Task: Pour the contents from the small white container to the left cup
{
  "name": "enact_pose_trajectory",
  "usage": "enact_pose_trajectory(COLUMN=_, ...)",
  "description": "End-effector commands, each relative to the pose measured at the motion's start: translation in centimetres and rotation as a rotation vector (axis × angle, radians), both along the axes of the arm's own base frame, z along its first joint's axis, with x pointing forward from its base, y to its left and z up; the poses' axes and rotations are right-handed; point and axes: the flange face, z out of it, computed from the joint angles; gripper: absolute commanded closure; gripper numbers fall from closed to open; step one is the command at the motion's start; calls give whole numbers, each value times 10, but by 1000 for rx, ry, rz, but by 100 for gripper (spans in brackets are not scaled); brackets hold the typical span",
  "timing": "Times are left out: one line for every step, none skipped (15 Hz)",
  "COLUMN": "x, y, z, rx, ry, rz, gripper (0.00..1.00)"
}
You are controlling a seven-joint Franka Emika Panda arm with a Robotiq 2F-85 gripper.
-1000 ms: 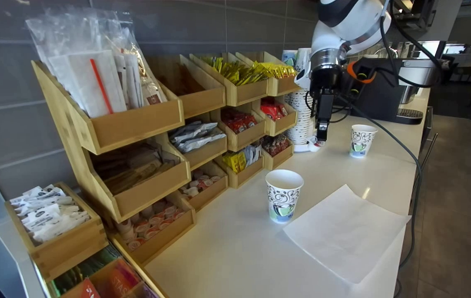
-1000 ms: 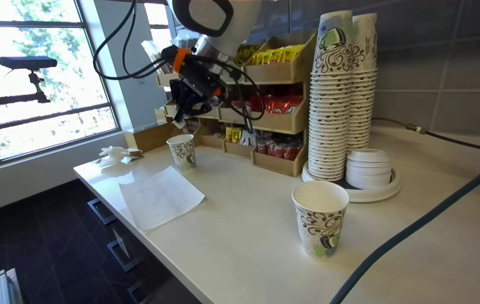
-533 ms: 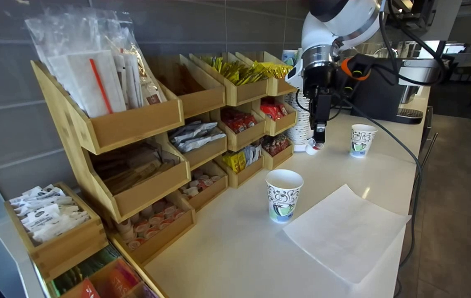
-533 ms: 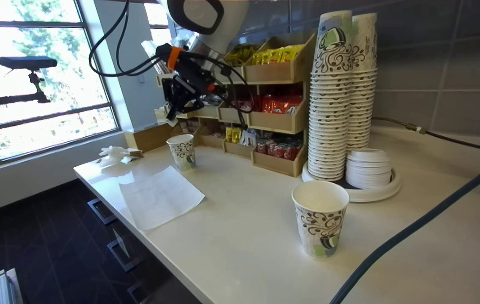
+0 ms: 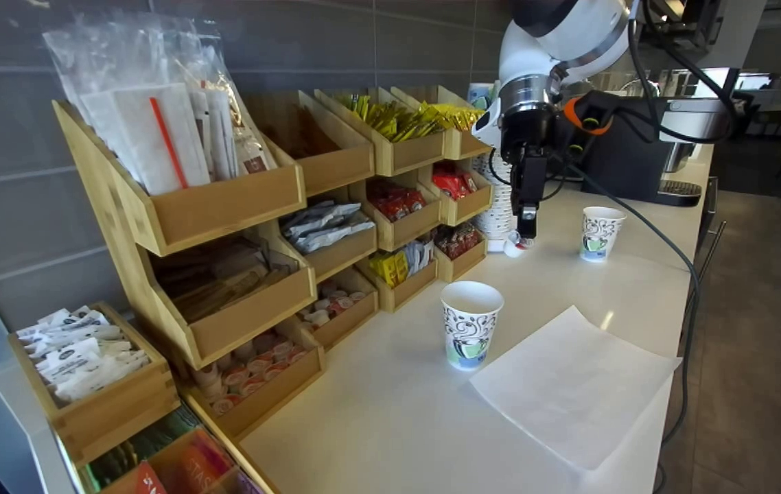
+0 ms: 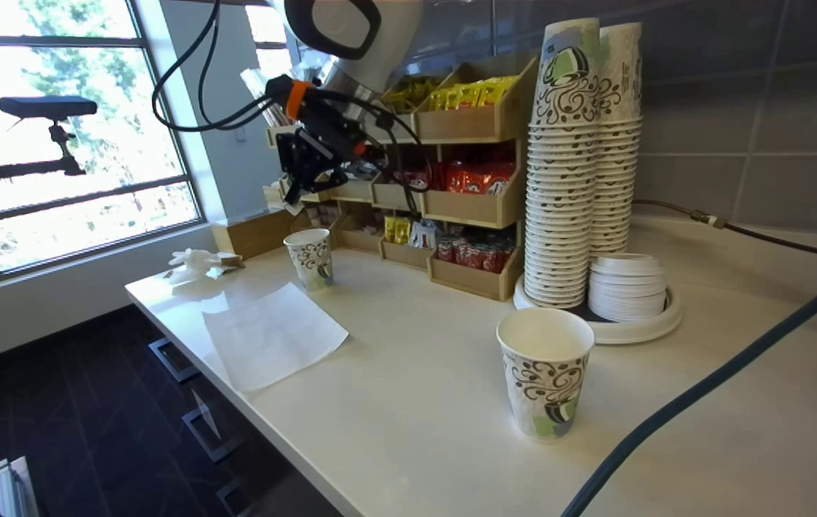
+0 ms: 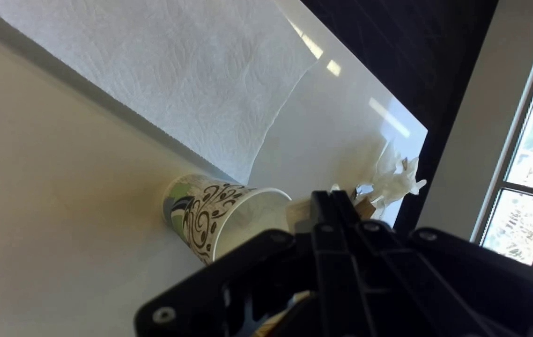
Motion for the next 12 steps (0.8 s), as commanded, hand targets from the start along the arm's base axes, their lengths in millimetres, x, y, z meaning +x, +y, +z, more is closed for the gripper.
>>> enact_pose_trajectory(x=6, y=11, z=1, rx=-4, ry=-19, rz=-20, gripper=99)
enact_pose_trajectory(x=7, y=12, z=0, rx=-13, ry=-24, rz=-24, gripper=99)
enact_pose_trajectory(x=9, y=13, z=-1, rx=-20, ry=-30, rz=-32, gripper=99)
enact_pose_trajectory(x=10, y=14, z=-3, rx=-24, ry=-35, rz=-38, gripper=99)
enact_pose_trajectory(x=12, y=15, z=-4, rx=-31, ry=-45, rz=-45, gripper=99)
enact_pose_trajectory(x=14, y=16, z=-6, rx=-33, ry=-57, rz=-55, gripper=99)
enact_pose_trajectory(x=16, y=17, z=-7, rx=-37, ry=-67, rz=-63, gripper=99)
enact_pose_trajectory(x=19, y=18, z=-7, rx=-40, ry=-80, rz=-73, gripper=99)
enact_pose_trajectory(x=21, y=19, z=-8, rx=-45, ry=-94, rz=-81, gripper=99)
enact_pose_trajectory(x=23, y=20, z=-8, rx=-52, ry=-107, rz=-86, gripper=99)
enact_pose_trajectory(x=24, y=21, z=-8, rx=-59, ry=-120, rz=-87, gripper=99)
enact_pose_trajectory(x=25, y=24, z=-7, rx=-69, ry=-131, rz=-85, gripper=99)
